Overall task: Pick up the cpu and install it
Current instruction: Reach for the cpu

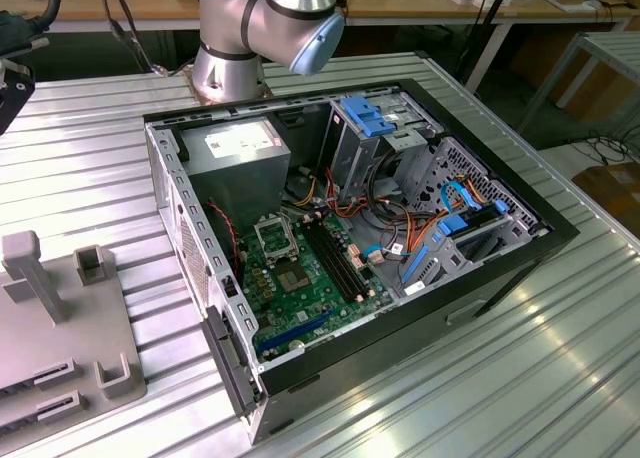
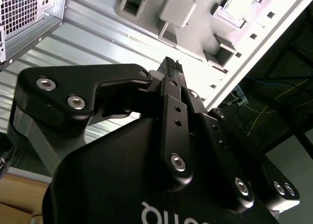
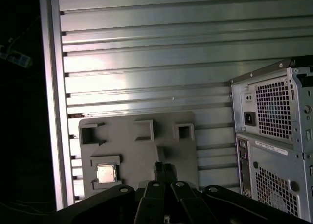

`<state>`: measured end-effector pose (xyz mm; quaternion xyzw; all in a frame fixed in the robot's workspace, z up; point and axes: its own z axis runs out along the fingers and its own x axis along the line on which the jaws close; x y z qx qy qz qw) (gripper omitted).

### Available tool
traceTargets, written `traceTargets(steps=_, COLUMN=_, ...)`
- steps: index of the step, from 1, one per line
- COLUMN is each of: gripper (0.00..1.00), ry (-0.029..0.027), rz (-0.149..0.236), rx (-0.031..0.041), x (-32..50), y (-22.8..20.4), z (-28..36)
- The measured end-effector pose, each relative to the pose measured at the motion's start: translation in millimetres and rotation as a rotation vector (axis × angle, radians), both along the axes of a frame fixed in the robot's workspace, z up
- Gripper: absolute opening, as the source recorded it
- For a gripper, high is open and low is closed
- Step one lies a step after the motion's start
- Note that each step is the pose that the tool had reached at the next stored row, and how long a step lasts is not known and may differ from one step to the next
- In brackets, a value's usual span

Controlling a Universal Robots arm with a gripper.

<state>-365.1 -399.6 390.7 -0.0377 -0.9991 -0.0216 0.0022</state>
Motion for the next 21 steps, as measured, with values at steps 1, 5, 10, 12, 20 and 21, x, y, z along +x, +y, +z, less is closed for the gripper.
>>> traceTargets(steps=1, gripper=0.11, ry=0.0001, rz=0.0, rx=0.0, x=-0.8, y=0.0, z=0.0)
traceTargets(steps=5, gripper=0.11, ry=0.0, rz=0.0, rx=0.0, x=-4.5, y=-1.5, z=0.0)
traceTargets(steps=10, gripper=0.11, ry=0.0, rz=0.0, rx=0.0, x=-8.3, y=-2.8, z=0.0)
traceTargets(steps=12, gripper=0.11, ry=0.0, rz=0.0, rx=0.0, x=-8.8, y=-2.7, z=0.0)
traceTargets(steps=20, gripper=0.11, ry=0.0, rz=0.0, rx=0.0, x=-11.8, y=-2.7, z=0.0)
traceTargets(steps=21, gripper=0.11, ry=0.0001, rz=0.0, rx=-0.0001, x=-12.0, y=-2.7, z=0.0)
